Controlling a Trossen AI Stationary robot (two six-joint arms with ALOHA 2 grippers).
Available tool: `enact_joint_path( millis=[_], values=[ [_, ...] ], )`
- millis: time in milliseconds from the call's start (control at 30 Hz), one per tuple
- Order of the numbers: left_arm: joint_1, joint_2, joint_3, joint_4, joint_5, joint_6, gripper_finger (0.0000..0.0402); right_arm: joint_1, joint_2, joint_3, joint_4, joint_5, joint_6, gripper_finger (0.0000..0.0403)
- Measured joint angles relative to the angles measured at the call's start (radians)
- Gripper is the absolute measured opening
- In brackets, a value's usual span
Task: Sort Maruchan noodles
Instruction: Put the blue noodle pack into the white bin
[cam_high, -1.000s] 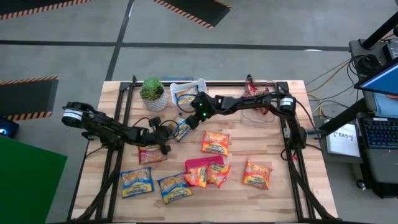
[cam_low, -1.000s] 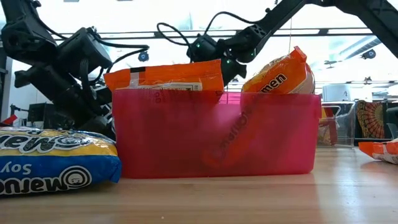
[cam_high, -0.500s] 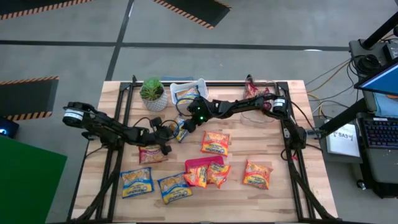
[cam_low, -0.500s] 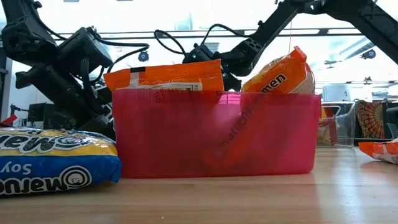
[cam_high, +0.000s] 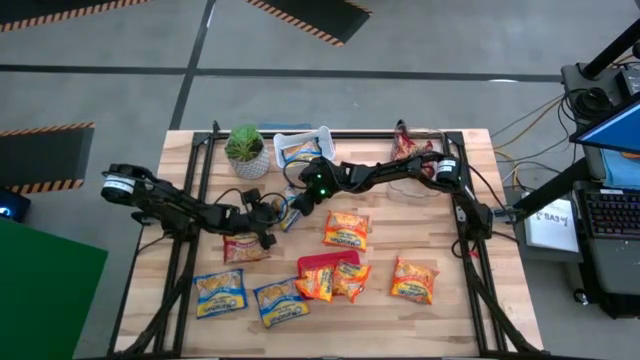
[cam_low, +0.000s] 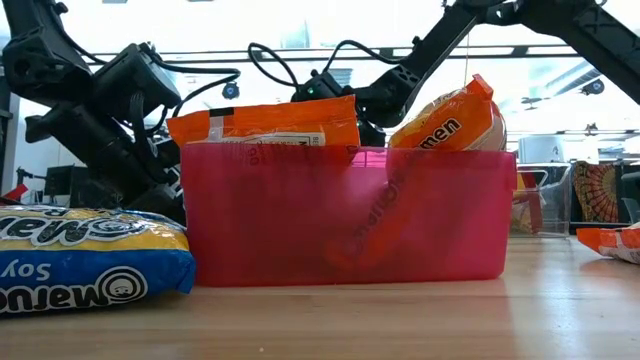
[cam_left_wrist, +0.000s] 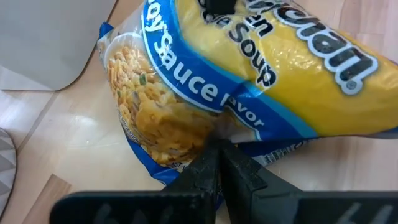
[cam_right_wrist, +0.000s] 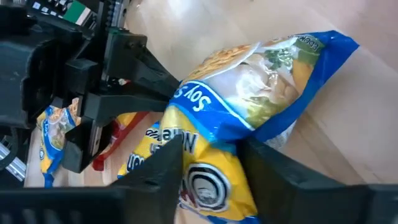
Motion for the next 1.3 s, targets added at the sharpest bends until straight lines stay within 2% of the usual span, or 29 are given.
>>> enact_joint_path(
  millis=[200,267,600,900,1067,1167,1300],
  values=[
    [0.000,-0.001,0.001,0.003,0.000,0.001,0.0000,0.000,-0.003,0.000,0.010,0.000,-0.051,0.0035],
    [-0.001,-0.008,0.001,0.002,0.000,0.002,0.0000,0.000,-0.013,0.000,0.007,-0.001,-0.069,0.0017],
    [-0.002,-0.172,0.001,-0.024,0.002,0.082,0.0000,0.002,-0.137,-0.001,-0.128,0.026,-0.211,0.0012],
    [-0.002,-0.410,0.002,-0.024,-0.025,0.232,0.0000,0.029,-0.334,-0.002,-0.373,0.284,-0.390,0.0011],
    [-0.002,-0.519,0.002,0.066,-0.026,0.383,0.0000,0.029,-0.440,-0.002,-0.463,0.425,-0.443,0.0011],
    [-0.001,-0.570,0.003,0.127,-0.019,0.491,0.0000,0.015,-0.486,-0.002,-0.473,0.484,-0.469,0.0011],
    [0.002,-0.617,0.003,0.210,-0.015,0.643,0.0000,-0.021,-0.517,0.015,-0.480,0.509,-0.488,0.0011]
  ],
)
